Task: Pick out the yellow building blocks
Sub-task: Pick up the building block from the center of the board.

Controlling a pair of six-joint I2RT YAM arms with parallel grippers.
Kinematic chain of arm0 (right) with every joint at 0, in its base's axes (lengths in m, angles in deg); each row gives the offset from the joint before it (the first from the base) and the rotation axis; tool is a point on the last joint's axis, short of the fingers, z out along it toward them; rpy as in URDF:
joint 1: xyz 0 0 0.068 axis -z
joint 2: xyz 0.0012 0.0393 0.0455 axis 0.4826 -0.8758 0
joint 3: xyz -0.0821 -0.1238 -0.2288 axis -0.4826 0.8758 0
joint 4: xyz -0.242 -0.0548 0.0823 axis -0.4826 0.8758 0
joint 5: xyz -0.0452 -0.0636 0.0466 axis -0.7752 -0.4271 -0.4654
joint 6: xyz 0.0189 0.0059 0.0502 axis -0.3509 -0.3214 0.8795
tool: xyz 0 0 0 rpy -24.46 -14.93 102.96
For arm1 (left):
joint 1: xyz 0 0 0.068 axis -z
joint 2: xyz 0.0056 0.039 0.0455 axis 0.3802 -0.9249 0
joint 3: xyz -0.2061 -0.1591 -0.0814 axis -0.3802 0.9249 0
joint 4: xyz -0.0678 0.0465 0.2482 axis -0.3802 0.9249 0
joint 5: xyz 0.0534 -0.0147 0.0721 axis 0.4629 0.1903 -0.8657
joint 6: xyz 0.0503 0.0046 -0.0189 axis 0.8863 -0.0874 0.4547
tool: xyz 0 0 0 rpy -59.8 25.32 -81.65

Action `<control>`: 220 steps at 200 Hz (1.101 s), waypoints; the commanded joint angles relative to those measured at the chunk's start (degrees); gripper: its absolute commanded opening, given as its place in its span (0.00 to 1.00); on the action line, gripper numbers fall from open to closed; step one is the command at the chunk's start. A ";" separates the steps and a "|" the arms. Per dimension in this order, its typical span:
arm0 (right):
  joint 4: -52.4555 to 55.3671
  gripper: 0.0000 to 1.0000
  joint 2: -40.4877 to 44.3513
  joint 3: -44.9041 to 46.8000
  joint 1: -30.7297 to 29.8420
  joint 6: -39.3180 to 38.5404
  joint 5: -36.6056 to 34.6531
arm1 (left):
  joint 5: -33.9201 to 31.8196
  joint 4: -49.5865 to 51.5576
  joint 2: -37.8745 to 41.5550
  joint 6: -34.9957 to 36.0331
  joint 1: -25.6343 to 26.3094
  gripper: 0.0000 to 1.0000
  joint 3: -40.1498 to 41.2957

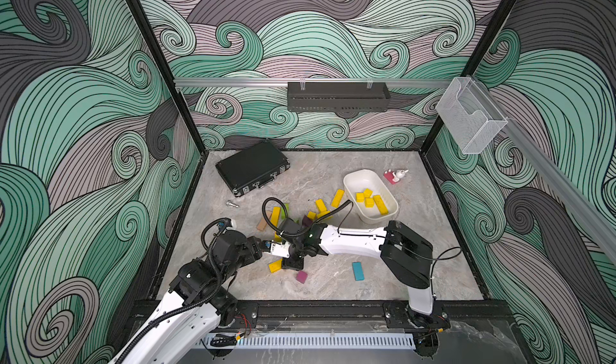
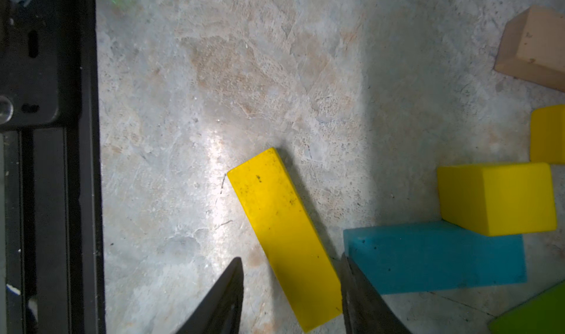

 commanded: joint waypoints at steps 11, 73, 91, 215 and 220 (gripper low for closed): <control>2.40 0.52 -1.44 -1.94 -0.52 -1.68 -0.76 | -1.20 1.33 1.52 -1.34 -0.12 0.79 0.05; 3.36 0.52 -3.61 -4.00 -1.09 -2.21 -0.45 | -3.74 3.22 4.18 -2.97 -0.13 0.79 0.14; 3.88 0.52 -4.41 -4.81 -1.30 -2.34 -0.48 | -3.95 3.51 4.73 -2.88 -0.15 0.79 0.16; 5.57 0.46 -5.75 -4.07 -2.23 -2.04 -3.40 | -3.85 4.08 5.60 -2.45 -0.13 0.79 -0.34; 5.59 0.45 -5.74 -4.02 -2.19 -2.03 -3.70 | -3.79 4.07 5.64 -2.39 -0.18 0.79 -0.37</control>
